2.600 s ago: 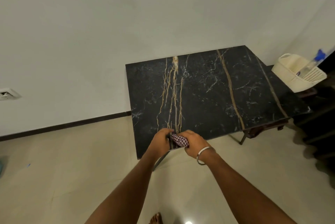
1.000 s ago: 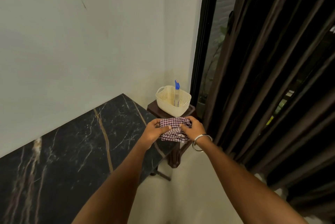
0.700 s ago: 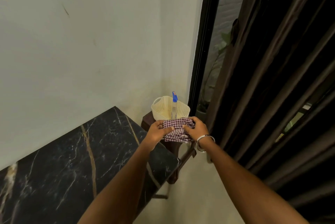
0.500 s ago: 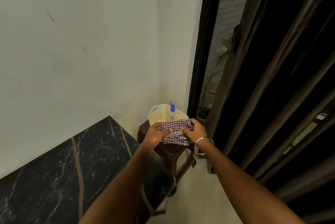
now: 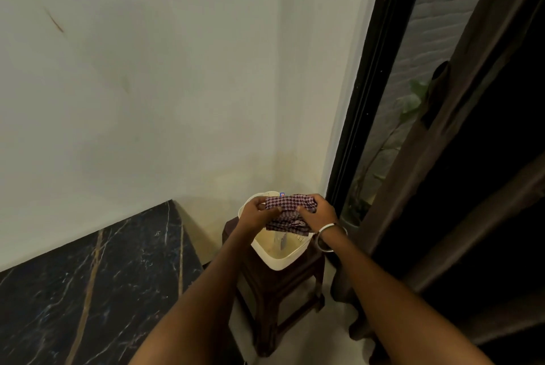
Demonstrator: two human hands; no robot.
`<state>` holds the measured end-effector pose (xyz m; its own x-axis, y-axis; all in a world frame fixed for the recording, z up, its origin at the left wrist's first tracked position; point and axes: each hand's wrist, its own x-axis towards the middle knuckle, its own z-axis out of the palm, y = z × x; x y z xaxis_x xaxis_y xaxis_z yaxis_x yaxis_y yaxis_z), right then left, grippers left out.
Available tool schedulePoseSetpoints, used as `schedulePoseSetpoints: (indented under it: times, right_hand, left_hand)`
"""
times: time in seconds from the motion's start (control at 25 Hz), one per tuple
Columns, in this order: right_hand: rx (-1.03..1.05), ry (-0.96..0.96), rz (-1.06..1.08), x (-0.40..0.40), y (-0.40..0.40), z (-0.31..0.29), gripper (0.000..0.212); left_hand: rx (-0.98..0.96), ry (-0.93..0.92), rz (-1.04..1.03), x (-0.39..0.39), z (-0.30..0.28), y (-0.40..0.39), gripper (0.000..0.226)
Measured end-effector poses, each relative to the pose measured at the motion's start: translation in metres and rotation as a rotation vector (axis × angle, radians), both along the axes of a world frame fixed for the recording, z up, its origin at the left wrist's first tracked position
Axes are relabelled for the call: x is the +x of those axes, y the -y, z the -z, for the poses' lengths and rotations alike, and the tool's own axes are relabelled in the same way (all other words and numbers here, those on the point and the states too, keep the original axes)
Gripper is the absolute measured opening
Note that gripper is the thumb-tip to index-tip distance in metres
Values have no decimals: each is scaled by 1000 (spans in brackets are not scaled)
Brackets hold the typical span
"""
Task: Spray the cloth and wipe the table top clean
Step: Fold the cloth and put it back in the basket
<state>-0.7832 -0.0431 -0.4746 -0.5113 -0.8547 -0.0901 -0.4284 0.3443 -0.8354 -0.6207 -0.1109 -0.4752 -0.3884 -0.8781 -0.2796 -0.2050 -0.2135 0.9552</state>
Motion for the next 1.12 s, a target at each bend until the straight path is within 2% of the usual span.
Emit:
schedulePoseSetpoints:
  times: [0.16, 0.44, 0.64, 0.92, 1.12]
  right_hand:
    - [25, 2, -64, -33, 43, 3, 40]
    - [44, 3, -150, -62, 127, 13, 40]
    - [105, 12, -216, -71, 178, 25, 39]
    - [197, -8, -322, -94, 236, 63, 37]
    - [301, -7, -443, -96, 270, 109, 38]
  left_hand:
    - [-3, 54, -56, -28, 5, 31, 45]
    - [7, 61, -146, -58, 33, 105, 35]
    - [52, 68, -173, -65, 52, 150, 37]
    - [138, 105, -282, -80, 88, 186, 42]
    - [189, 206, -416, -84, 128, 193, 44]
